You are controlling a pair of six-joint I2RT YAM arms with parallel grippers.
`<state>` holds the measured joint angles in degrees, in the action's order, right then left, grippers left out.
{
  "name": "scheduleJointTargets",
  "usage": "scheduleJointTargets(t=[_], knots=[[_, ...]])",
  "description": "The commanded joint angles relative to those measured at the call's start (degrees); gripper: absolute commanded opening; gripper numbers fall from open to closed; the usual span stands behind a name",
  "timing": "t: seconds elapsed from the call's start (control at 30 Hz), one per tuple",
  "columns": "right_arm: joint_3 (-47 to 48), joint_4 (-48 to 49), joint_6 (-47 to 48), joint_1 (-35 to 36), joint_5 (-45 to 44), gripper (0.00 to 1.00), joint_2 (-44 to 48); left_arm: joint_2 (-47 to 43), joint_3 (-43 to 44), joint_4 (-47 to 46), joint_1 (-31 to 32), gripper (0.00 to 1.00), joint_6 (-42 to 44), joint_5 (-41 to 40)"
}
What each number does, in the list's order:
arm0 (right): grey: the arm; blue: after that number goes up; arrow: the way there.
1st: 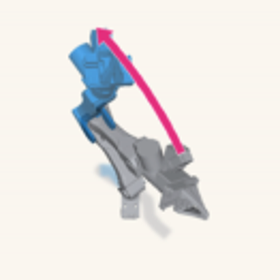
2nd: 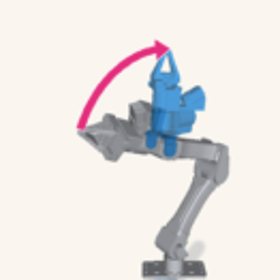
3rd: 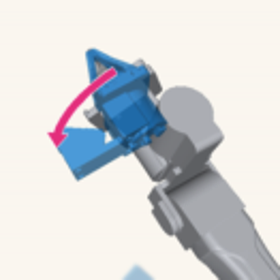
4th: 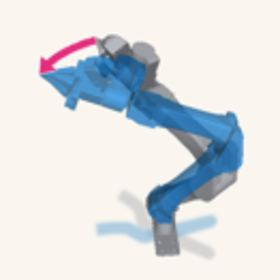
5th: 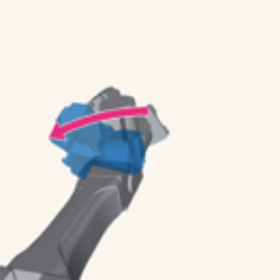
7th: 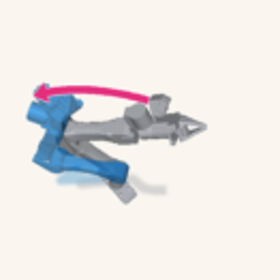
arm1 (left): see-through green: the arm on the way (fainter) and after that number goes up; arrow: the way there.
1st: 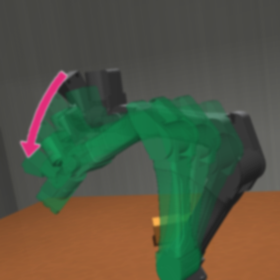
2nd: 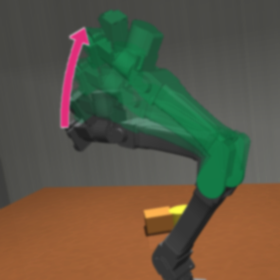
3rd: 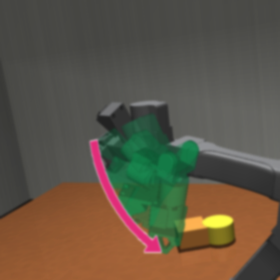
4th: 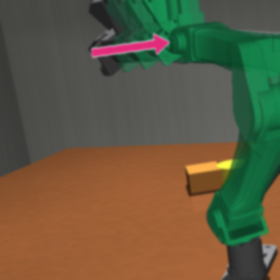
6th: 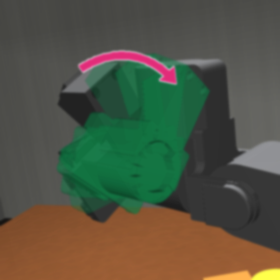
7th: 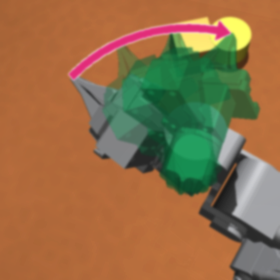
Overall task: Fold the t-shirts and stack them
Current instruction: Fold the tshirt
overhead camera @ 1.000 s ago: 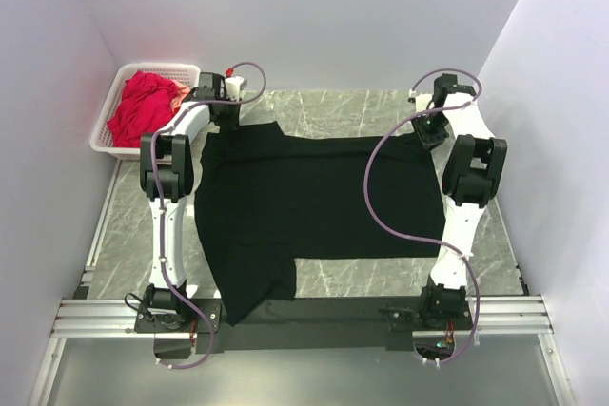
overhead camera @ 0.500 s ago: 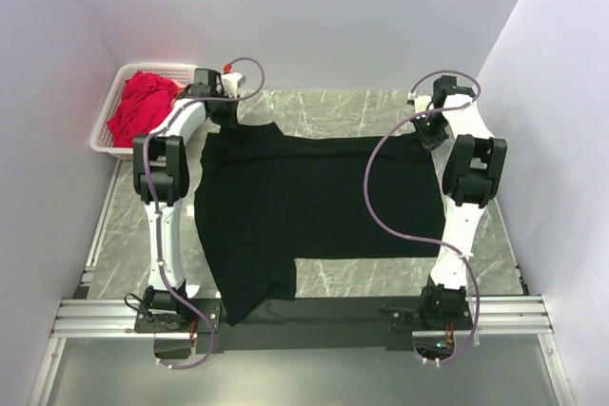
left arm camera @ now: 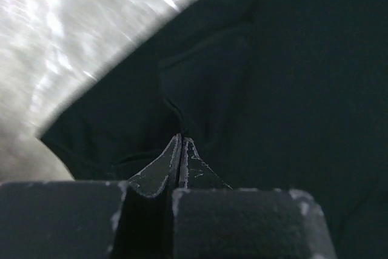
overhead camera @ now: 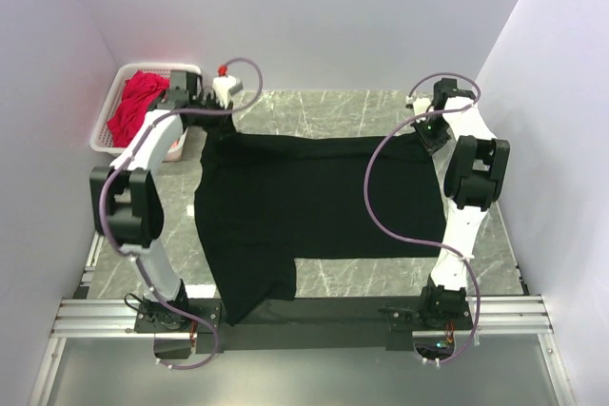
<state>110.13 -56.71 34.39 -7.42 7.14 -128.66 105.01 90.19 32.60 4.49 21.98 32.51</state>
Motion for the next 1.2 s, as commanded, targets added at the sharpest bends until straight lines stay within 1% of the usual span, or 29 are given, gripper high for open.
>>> scheduleJointTargets(t=[0.0,0.03,0.07,0.1,0.17,0.23,0.3,0.33,0.37,0.43,0.47,0.53,0.57,0.63,0.67,0.7,0.77,0.87,1.17], knots=[[-2.01,1.77,3.13,0.13,-1.07,0.00,5.35,-6.64,-8.15,5.80,-0.27,0.00,9.73,4.75],[-3.33,1.95,3.57,0.13,-1.25,0.00,5.61,-7.71,-10.10,6.16,-0.27,0.00,11.23,4.75],[-4.04,2.30,3.84,-0.05,-1.33,0.00,6.14,-8.67,-12.13,6.51,-0.27,0.00,14.46,4.84],[-4.74,2.83,4.54,-0.05,-1.42,0.00,6.32,-9.90,-15.80,6.69,-0.19,0.00,16.06,4.84],[-6.59,3.09,5.24,-0.05,-1.69,0.00,6.58,-10.61,-18.99,8.18,0.43,0.01,20.79,4.75],[-7.82,3.45,5.95,-0.05,-1.95,0.00,6.58,-11.14,-23.12,9.41,1.74,0.02,23.54,3.79],[-8.17,2.74,7.09,-0.05,-1.86,0.00,6.32,-11.67,-26.10,9.50,2.62,0.28,25.92,2.47],[-8.43,2.66,7.35,-0.14,-1.95,0.00,6.14,-11.85,-26.38,9.41,2.80,0.35,25.84,2.03],[-8.52,2.66,7.62,-0.05,-2.65,0.00,6.05,-11.93,-26.21,9.59,2.72,0.44,25.31,2.20],[-8.79,2.48,8.06,-0.05,-2.92,0.03,6.14,-11.59,-23.58,10.72,2.28,0.50,24.87,3.17],[-8.88,2.83,8.41,-0.05,-3.35,0.03,6.40,-10.89,-21.05,10.90,2.01,0.51,23.39,4.65],[-9.23,3.27,8.59,-0.05,-3.44,0.02,7.02,-10.01,-18.57,9.51,1.75,0.52,20.49,5.19],[-9.14,3.44,8.59,-0.05,-3.44,0.02,7.19,-9.39,-17.60,8.28,1.75,0.55,16.91,4.84],[-8.70,3.27,8.67,0.04,-3.01,0.01,7.28,-7.37,-15.32,3.28,2.01,0.58,13.11,4.14],[-8.35,2.92,8.59,-0.05,-3.01,0.00,7.11,-5.63,-14.00,1.00,2.19,0.58,9.70,3.53],[-8.17,2.66,8.50,-0.05,-2.83,0.00,7.02,-4.56,-13.12,-1.55,2.36,0.58,8.45,2.48],[-7.56,2.39,8.24,-0.05,-2.83,0.00,6.58,-2.28,-10.93,-2.62,3.15,0.57,6.16,1.94],[-7.38,2.39,8.06,-0.05,-2.57,0.00,6.75,3.86,-5.22,-2.54,3.86,0.55,4.57,2.55],[-4.22,0.20,7.80,-0.05,-1.25,0.00,6.05,11.96,-0.72,-2.45,5.35,0.54,4.92,1.33]])
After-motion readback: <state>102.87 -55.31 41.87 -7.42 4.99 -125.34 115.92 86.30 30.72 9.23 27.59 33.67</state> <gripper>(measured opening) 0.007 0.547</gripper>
